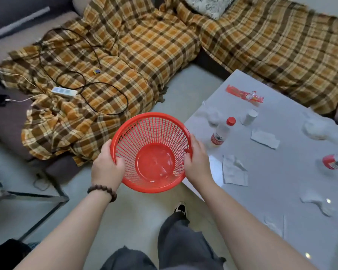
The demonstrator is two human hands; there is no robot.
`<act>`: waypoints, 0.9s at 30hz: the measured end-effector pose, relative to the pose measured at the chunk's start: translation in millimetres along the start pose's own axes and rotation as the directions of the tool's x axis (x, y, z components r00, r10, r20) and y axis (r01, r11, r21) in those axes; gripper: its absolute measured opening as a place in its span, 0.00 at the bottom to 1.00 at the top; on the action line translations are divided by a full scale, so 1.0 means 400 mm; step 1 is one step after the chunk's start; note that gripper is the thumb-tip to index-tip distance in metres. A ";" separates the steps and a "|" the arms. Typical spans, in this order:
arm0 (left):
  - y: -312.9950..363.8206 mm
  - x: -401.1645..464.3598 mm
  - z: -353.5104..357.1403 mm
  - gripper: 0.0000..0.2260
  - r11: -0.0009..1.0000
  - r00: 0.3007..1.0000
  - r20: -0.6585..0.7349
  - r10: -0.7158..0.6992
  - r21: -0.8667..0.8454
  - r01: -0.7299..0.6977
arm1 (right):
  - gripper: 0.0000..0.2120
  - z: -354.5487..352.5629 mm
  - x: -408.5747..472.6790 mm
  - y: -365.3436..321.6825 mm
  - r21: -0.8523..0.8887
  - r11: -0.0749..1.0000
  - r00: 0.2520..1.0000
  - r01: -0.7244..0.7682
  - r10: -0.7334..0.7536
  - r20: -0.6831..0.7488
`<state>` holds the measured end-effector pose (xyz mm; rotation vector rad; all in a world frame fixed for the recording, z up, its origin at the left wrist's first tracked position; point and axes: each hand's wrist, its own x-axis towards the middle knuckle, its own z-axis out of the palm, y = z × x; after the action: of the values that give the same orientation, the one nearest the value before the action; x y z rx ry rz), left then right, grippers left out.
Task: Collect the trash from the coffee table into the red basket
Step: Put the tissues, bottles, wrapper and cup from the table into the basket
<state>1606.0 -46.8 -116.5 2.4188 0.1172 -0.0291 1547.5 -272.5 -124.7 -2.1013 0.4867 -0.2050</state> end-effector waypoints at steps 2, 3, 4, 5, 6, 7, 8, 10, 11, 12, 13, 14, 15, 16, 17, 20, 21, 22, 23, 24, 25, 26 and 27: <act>0.013 0.029 0.023 0.21 0.999 0.999 -0.009 -0.037 0.014 0.037 | 0.29 0.001 0.052 0.015 0.012 1.000 1.000 -0.007 0.007 0.012; 0.018 0.042 0.033 0.20 0.999 0.999 -0.005 -0.046 0.019 0.047 | 0.29 0.006 0.075 0.025 0.021 1.000 1.000 -0.022 0.021 0.017; 0.022 0.055 0.042 0.20 0.998 0.998 0.002 -0.058 0.023 0.058 | 0.29 0.012 0.093 0.036 0.030 0.999 0.999 -0.044 0.043 0.032; 0.024 0.068 0.050 0.20 0.997 0.997 0.009 -0.075 0.024 0.075 | 0.29 0.020 0.109 0.049 0.037 0.997 0.996 -0.068 0.065 0.057; 0.024 0.082 0.057 0.20 0.995 0.995 0.015 -0.095 0.027 0.095 | 0.28 0.029 0.120 0.063 0.043 0.995 0.992 -0.087 0.083 0.090; 0.023 0.096 0.064 0.19 0.993 0.993 0.021 -0.115 0.037 0.114 | 0.27 0.039 0.129 0.080 0.050 0.993 0.988 -0.102 0.096 0.125; 0.021 0.110 0.070 0.19 0.990 0.991 0.028 -0.130 0.052 0.129 | 0.24 0.047 0.137 0.099 0.057 0.991 0.982 -0.121 0.111 0.150; 0.014 0.136 0.082 0.18 0.985 0.987 0.049 -0.150 0.094 0.145 | 0.19 0.060 0.149 0.145 0.054 0.982 0.974 -0.184 0.174 0.148; 0.010 0.147 0.089 0.17 0.982 0.986 0.057 -0.157 0.116 0.149 | 0.18 0.064 0.154 0.175 0.030 0.976 0.969 -0.214 0.209 0.130; 0.006 0.158 0.096 0.17 0.978 0.984 0.061 -0.165 0.138 0.155 | 0.18 0.068 0.159 0.207 -0.018 0.972 0.965 -0.233 0.233 0.120; 0.002 0.169 0.104 0.16 0.973 0.982 0.065 -0.180 0.160 0.167 | 0.20 0.073 0.162 0.241 -0.089 0.966 0.958 -0.245 0.255 0.129; -0.004 0.179 0.111 0.16 0.966 0.977 0.067 -0.200 0.178 0.186 | 0.23 0.079 0.162 0.275 -0.170 0.952 0.946 -0.253 0.280 0.160; -0.009 0.189 0.120 0.17 0.961 0.974 0.067 -0.218 0.188 0.202 | 0.26 0.089 0.163 0.306 -0.247 0.934 0.928 -0.259 0.311 0.205; -0.015 0.199 0.128 0.17 0.958 0.971 0.063 -0.230 0.193 0.214 | 0.30 0.102 0.163 0.334 -0.312 0.914 0.905 -0.261 0.344 0.251; -0.021 0.206 0.134 0.17 0.955 0.970 0.055 -0.237 0.198 0.222 | 0.32 0.116 0.164 0.357 -0.363 0.896 0.882 -0.257 0.371 0.290; -0.037 0.226 0.148 0.16 0.944 0.967 0.021 -0.252 0.227 0.241 | 0.32 0.163 0.170 0.404 -0.444 0.866 0.842 -0.229 0.405 0.357; -0.041 0.231 0.150 0.15 0.937 0.965 0.016 -0.262 0.242 0.250 | 0.31 0.174 0.171 0.414 -0.466 0.857 0.832 -0.221 0.415 0.367; -0.043 0.235 0.150 0.14 0.932 0.962 0.015 -0.271 0.253 0.259 | 0.28 0.182 0.173 0.419 -0.491 0.845 0.830 -0.211 0.420 0.367; -0.044 0.240 0.149 0.13 0.928 0.960 0.017 -0.279 0.260 0.265 | 0.26 0.187 0.175 0.423 -0.510 0.837 0.836 -0.200 0.417 0.357; -0.043 0.245 0.149 0.13 0.925 0.958 0.020 -0.285 0.267 0.269 | 0.25 0.190 0.178 0.424 -0.513 0.835 0.847 -0.199 0.410 0.339; -0.040 0.250 0.148 0.13 0.923 0.957 0.025 -0.289 0.274 0.271 | 0.25 0.188 0.183 0.419 -0.489 0.842 0.857 -0.227 0.411 0.311; -0.035 0.254 0.148 0.13 0.921 0.956 0.030 -0.293 0.279 0.273 | 0.25 0.183 0.190 0.408 -0.439 0.856 0.865 -0.273 0.418 0.277; -0.028 0.258 0.149 0.13 0.919 0.954 0.035 -0.299 0.280 0.277 | 0.26 0.175 0.198 0.394 -0.372 0.875 0.878 -0.311 0.414 0.240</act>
<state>1708.6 -69.9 -174.3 2.6497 0.4621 -0.2913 1601.0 -327.9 -298.2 -2.2495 0.7543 0.4574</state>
